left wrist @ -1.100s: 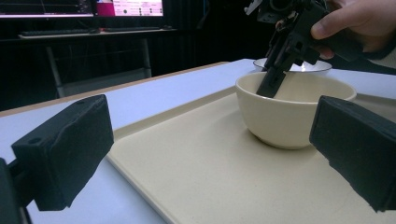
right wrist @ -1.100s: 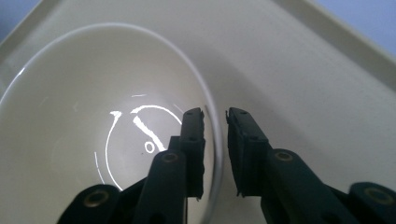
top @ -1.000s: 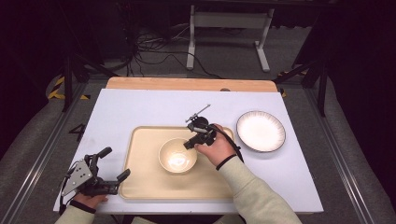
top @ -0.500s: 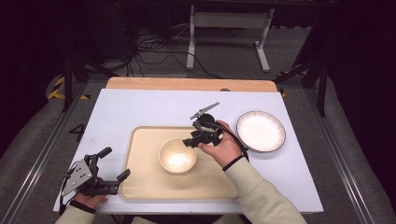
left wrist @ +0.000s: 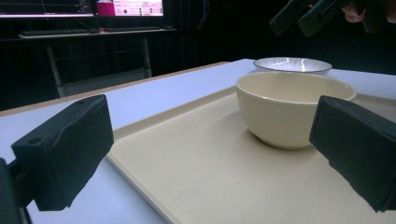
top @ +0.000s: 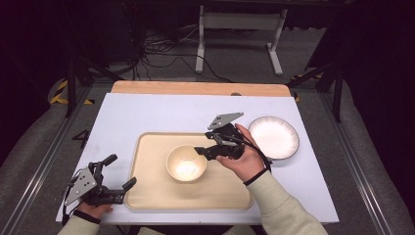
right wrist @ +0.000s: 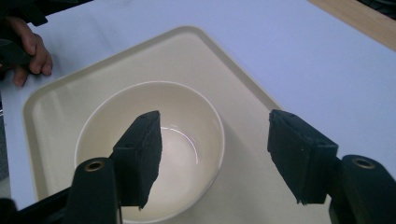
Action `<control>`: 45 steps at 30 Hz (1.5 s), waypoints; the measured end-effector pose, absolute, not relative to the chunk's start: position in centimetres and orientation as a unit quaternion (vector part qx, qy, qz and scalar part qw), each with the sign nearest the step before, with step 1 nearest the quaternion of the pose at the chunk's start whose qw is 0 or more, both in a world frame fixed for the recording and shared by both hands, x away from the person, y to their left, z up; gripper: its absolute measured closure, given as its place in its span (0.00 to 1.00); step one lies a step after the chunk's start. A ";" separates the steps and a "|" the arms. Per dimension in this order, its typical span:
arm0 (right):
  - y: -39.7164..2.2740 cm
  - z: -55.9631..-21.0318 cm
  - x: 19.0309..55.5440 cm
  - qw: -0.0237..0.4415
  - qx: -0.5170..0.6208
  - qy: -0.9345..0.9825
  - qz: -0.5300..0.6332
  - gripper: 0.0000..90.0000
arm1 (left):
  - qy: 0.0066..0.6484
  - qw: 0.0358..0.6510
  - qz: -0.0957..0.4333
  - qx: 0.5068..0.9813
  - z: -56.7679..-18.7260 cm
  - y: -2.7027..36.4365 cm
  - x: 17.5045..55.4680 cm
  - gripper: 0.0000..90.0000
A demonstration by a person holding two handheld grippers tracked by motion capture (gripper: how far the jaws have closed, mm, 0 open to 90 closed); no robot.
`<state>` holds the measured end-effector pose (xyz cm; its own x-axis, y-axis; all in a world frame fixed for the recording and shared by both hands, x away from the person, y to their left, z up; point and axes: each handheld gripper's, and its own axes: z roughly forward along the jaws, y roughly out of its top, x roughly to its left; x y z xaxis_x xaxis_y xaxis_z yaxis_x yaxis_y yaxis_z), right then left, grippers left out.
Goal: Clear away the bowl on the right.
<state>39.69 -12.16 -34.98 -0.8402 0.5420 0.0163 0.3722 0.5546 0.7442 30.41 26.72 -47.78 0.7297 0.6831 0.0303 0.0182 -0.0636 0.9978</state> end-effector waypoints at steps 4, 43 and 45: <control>-13.2 -34.7 39.1 0.121 0.254 0.865 0.415 0.35 | 0.258 0.634 0.262 0.680 -47.8 26.7 30.4 0.00; -23.3 -39.1 34.2 0.242 0.251 0.740 0.576 0.30 | 0.259 0.633 0.261 0.682 -47.8 26.7 30.5 0.00; -23.5 -39.6 34.1 0.242 0.248 0.737 0.580 0.29 | 0.259 0.633 0.261 0.681 -47.8 26.7 30.5 0.00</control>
<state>34.06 -23.51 -39.56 -0.7595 0.6469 -0.0685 0.0848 0.2029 0.9755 30.47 26.71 -47.76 0.7297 0.6832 0.0274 0.0230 -0.0646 0.9976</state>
